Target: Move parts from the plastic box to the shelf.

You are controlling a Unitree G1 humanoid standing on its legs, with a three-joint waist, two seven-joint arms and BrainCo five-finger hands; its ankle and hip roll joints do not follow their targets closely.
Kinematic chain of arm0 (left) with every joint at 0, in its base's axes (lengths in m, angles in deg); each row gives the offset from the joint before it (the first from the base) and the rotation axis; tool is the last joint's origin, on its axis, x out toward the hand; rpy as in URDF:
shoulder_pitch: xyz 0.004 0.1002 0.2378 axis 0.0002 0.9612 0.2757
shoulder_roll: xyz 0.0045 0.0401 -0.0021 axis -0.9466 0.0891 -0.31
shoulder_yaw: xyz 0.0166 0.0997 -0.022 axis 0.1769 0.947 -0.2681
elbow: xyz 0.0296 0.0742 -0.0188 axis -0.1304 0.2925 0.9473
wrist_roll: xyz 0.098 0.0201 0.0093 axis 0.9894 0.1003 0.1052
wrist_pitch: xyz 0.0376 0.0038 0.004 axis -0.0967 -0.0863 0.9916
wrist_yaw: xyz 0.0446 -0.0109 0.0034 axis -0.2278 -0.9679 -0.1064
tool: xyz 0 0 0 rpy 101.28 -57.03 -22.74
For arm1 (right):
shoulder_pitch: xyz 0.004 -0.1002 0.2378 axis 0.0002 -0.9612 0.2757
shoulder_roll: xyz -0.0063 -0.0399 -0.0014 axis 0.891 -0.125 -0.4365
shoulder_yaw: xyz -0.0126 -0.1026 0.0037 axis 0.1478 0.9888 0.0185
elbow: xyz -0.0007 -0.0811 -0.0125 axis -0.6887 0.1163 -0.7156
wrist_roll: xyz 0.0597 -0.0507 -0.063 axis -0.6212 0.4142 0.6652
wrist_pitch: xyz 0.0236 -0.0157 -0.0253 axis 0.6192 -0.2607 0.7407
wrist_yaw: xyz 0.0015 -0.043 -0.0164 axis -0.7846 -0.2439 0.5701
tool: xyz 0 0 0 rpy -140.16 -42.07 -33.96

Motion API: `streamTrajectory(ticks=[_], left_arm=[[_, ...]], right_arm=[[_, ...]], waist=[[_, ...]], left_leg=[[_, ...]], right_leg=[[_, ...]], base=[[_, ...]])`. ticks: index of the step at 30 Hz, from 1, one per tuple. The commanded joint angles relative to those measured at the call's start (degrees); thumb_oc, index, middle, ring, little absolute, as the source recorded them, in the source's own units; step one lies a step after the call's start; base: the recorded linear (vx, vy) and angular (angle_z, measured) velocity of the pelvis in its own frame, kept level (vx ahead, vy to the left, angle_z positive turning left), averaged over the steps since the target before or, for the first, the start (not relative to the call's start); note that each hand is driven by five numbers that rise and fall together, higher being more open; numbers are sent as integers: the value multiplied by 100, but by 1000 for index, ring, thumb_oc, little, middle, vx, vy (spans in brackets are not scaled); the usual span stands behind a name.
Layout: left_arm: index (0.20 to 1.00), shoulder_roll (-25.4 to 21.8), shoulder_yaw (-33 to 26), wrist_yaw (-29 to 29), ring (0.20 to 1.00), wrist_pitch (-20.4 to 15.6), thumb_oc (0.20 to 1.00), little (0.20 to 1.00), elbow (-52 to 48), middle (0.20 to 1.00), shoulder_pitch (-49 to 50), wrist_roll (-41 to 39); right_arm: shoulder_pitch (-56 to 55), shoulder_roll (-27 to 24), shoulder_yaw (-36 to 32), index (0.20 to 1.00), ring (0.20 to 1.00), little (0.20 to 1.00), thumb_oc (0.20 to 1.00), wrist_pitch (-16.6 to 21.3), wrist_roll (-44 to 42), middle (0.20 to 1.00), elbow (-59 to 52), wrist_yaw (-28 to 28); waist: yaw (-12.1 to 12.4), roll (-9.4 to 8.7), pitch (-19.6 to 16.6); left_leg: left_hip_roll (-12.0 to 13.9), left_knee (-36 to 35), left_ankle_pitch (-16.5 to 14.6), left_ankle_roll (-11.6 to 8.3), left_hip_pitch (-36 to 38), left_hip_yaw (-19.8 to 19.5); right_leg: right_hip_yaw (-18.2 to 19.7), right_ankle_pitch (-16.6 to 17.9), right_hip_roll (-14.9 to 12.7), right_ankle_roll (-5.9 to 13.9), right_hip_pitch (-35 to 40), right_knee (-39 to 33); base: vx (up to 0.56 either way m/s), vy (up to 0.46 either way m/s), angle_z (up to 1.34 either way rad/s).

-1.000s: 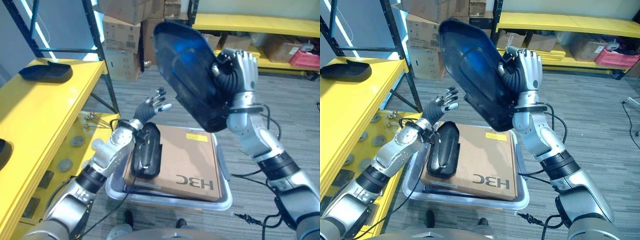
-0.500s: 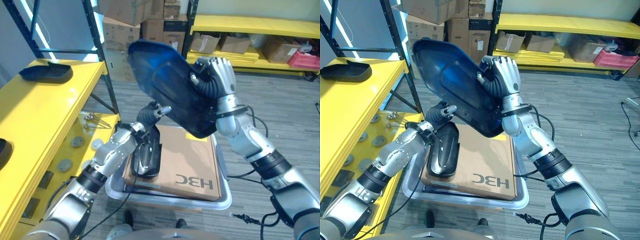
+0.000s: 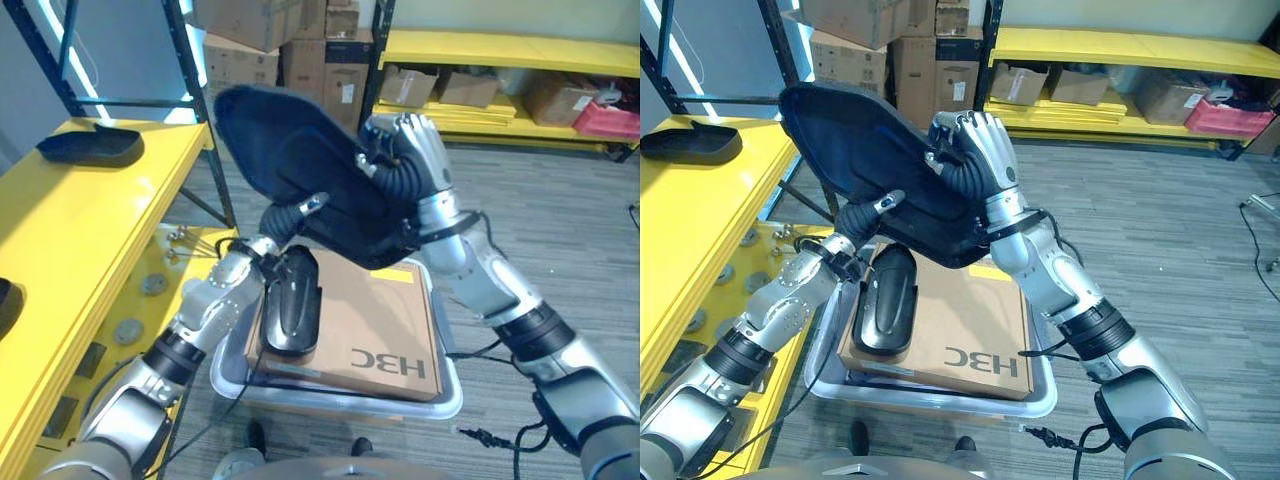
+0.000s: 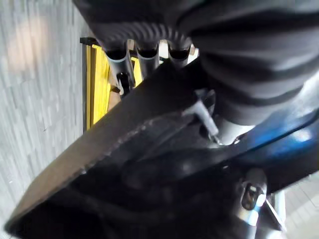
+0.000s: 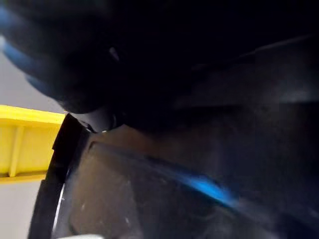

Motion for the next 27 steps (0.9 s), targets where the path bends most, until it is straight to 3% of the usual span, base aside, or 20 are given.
streamTrajectory(ticks=[1, 10, 18, 19, 20, 27], left_arm=[[200, 495, 135, 75, 200, -1059, 200, 200, -52, 200, -988, 25], [200, 664, -15, 732, 200, -2102, 200, 200, -569, 200, -688, 1002], [200, 426, 1, 1345, 200, -2200, 200, 200, -852, 200, -550, 2106], [200, 401, 6, 1408, 200, -2213, 200, 200, -833, 200, -511, 2251], [200, 373, -2, 1444, 200, -2202, 200, 200, -825, 200, -479, 2384], [200, -1, -209, 1928, 200, -2328, 200, 200, -785, 200, 50, 3418]], right_arm=[[168, 441, 208, 200, 200, 200, 200, 568, -513, 200, -571, 7], [-588, 1206, 339, 200, 200, 200, 200, 794, -1081, 200, -761, 388], [-1228, 1332, 309, 200, 200, 200, 200, 1227, -1147, 200, -923, 634], [-1292, 1329, 297, 771, 771, 771, 771, 1251, -1277, 771, -937, 629], [-1343, 1323, 279, 1000, 1000, 1000, 1000, 1241, -1335, 1000, -949, 599], [-1981, 1205, -99, 1000, 1000, 1000, 1000, 1162, -2110, 1000, -924, 681]], waist=[[111, -122, -159], [105, -97, -86], [37, -37, -63], [29, -35, -63], [26, -33, -64], [7, -31, -51]], left_leg=[[-119, -11, -1263, 101, 568, 110], [-117, -11, -1265, 101, 544, 95], [-126, -11, -1281, 116, 549, 152], [-128, -11, -1282, 118, 554, 160], [-130, -11, -1285, 120, 556, 163], [-142, -11, -1288, 128, 568, 182]], right_leg=[[-126, -531, -39, 39, 191, 26], [-115, -532, -47, 32, 161, 26], [-77, -510, -84, 69, 132, 26], [-69, -509, -86, 70, 131, 26], [-66, -510, -88, 71, 131, 26], [-37, -495, -110, 89, 127, 26]], base=[[0, 0, 0], [-2, -1, -2], [0, 2, -1], [3, 11, -7], [7, 12, -6], [3, 29, 0]])
